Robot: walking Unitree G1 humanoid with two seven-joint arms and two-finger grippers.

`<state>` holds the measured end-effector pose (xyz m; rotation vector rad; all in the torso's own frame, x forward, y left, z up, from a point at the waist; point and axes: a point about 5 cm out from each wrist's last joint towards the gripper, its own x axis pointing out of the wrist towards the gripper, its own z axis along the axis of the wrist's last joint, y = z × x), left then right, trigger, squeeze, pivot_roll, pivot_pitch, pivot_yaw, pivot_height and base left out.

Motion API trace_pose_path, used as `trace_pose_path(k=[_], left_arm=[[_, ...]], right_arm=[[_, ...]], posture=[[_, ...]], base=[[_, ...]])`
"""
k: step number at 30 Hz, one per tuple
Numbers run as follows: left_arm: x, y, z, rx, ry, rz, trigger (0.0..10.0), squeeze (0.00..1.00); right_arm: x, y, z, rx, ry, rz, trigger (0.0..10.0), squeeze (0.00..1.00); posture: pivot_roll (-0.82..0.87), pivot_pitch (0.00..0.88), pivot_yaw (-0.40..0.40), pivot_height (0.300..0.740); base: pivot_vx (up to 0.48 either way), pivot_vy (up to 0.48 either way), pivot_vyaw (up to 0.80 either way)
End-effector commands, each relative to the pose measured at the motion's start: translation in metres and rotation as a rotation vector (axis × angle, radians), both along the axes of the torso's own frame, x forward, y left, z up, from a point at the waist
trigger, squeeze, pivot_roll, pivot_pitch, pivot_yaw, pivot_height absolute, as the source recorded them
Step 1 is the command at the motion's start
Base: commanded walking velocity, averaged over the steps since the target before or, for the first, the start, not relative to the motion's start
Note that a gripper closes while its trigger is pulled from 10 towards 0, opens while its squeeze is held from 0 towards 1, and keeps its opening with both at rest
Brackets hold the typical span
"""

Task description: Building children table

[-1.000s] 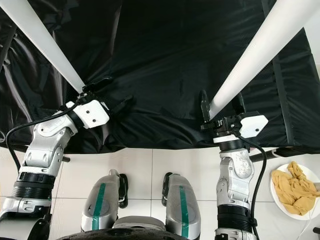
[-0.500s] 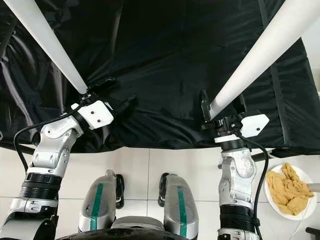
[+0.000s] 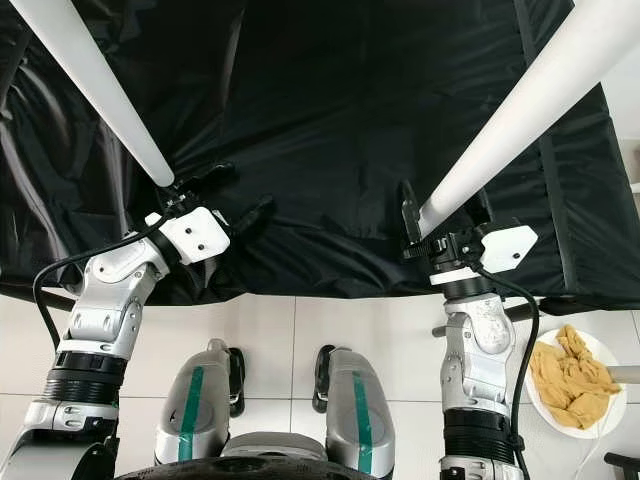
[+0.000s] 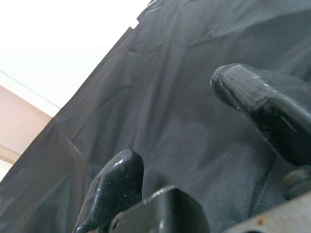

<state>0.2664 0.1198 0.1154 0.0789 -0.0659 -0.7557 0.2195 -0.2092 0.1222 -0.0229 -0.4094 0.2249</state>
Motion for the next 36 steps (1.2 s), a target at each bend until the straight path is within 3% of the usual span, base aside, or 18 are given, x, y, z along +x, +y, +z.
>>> trace_pose_path(k=[1,36], left_arm=[[0.0021,0.0063,-0.0047,-0.011,0.009,0.151,10.0,0.0],[-0.0017,0.0052,-0.0081,-0.004,0.031,0.145,10.0,0.0]], right_arm=[[-0.0013,0.0003,-0.003,0.003,0.017,0.005,10.0,0.0],[-0.0023,-0.0034,-0.007,-0.021,0.039,0.0,10.0,0.0]], posture=[[0.02,0.101,-0.022,0.74],[0.02,0.108,-0.02,0.74]], base=[[0.0,0.0,0.0],[-0.25,0.0,0.0]])
